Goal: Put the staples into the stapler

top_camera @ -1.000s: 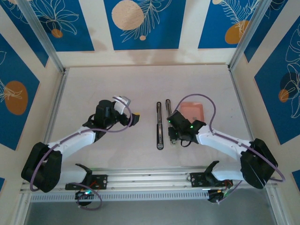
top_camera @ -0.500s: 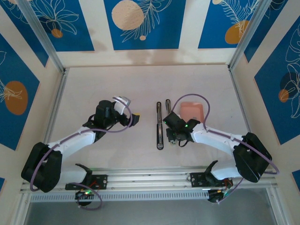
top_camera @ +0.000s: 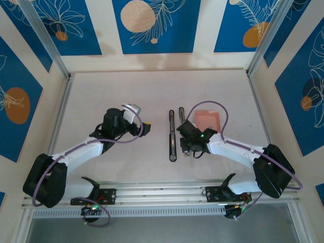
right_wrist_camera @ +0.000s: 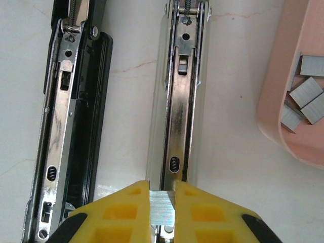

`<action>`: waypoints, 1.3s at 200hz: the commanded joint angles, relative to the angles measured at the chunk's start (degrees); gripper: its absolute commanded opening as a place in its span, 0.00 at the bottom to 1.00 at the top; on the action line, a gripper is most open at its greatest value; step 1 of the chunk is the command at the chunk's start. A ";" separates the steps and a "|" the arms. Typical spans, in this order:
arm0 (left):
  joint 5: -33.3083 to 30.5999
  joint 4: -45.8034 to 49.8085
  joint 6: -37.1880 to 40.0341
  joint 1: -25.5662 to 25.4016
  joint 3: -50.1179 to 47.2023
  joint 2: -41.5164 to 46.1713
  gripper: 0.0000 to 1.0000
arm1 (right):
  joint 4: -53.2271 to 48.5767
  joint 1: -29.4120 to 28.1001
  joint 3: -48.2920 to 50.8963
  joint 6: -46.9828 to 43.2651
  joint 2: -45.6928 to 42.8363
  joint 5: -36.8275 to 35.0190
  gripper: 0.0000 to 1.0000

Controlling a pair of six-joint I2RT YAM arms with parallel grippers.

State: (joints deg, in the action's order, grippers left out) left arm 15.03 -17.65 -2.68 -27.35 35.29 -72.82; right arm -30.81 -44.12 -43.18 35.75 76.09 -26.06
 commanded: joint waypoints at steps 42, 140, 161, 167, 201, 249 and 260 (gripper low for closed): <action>1.41 -1.76 -0.40 -0.25 -0.39 0.23 1.00 | -0.10 0.25 -0.50 1.25 3.22 1.89 0.15; 1.14 -1.68 -0.22 -0.33 -0.48 0.31 1.00 | -1.58 -0.26 -1.87 0.73 -0.95 0.06 0.14; 1.10 -1.68 -0.21 -0.33 -0.48 0.30 1.00 | -2.31 -0.01 -1.61 0.90 -3.24 -0.73 0.15; 1.11 -1.69 -0.17 -0.33 -0.48 0.22 1.00 | -2.48 0.13 -1.43 0.95 -3.72 -0.85 0.14; 1.32 -1.86 -0.38 -0.33 -0.46 0.13 1.00 | -3.03 0.69 -0.40 1.43 -4.13 -0.14 0.15; 1.32 -1.82 -0.40 -0.34 -0.48 0.05 1.00 | -2.01 0.54 -0.17 1.84 -1.71 1.45 0.15; 1.23 -1.77 -0.38 -0.39 -0.48 0.16 1.00 | -1.91 0.52 -0.16 1.70 -1.35 1.34 0.15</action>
State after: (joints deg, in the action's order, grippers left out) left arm 15.03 -17.72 -2.70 -27.40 35.27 -72.82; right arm -32.58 -43.75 -43.40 36.42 73.73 -25.30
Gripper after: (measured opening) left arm 0.998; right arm 0.148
